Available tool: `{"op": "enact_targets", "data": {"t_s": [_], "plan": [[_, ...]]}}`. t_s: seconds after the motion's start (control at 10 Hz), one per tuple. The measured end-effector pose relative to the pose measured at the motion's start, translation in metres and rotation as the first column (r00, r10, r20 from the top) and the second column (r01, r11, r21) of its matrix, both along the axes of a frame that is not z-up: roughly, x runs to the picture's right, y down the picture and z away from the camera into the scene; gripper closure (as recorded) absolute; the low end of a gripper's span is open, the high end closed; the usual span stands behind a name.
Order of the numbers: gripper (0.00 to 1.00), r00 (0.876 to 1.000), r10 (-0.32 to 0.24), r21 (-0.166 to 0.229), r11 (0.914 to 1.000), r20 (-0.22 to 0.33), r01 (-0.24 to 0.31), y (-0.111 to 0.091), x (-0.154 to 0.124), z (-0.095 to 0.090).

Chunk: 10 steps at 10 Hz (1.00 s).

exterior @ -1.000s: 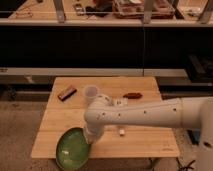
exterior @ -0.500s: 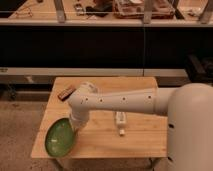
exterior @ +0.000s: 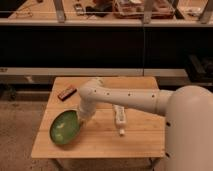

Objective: Drag the ceramic bowl in a circle

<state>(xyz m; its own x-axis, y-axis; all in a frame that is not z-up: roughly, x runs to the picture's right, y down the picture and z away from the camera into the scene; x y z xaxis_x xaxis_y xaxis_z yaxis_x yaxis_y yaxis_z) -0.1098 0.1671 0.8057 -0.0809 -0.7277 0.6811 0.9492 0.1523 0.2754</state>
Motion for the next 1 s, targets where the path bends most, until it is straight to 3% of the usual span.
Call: {"op": "enact_targets", "data": {"t_s": [0.2,0.5,1.0], "plan": [[1.0,0.996,0.076,-0.01,0.997,-0.051,-0.076,-0.005,0.029,0.012],[1.0,0.989,0.114,-0.016,0.9932,-0.09,-0.116,0.0,0.055,0.015],[1.0,0.983,0.16,-0.031,0.9861,-0.089,-0.163,0.025,0.083,-0.005]]}}
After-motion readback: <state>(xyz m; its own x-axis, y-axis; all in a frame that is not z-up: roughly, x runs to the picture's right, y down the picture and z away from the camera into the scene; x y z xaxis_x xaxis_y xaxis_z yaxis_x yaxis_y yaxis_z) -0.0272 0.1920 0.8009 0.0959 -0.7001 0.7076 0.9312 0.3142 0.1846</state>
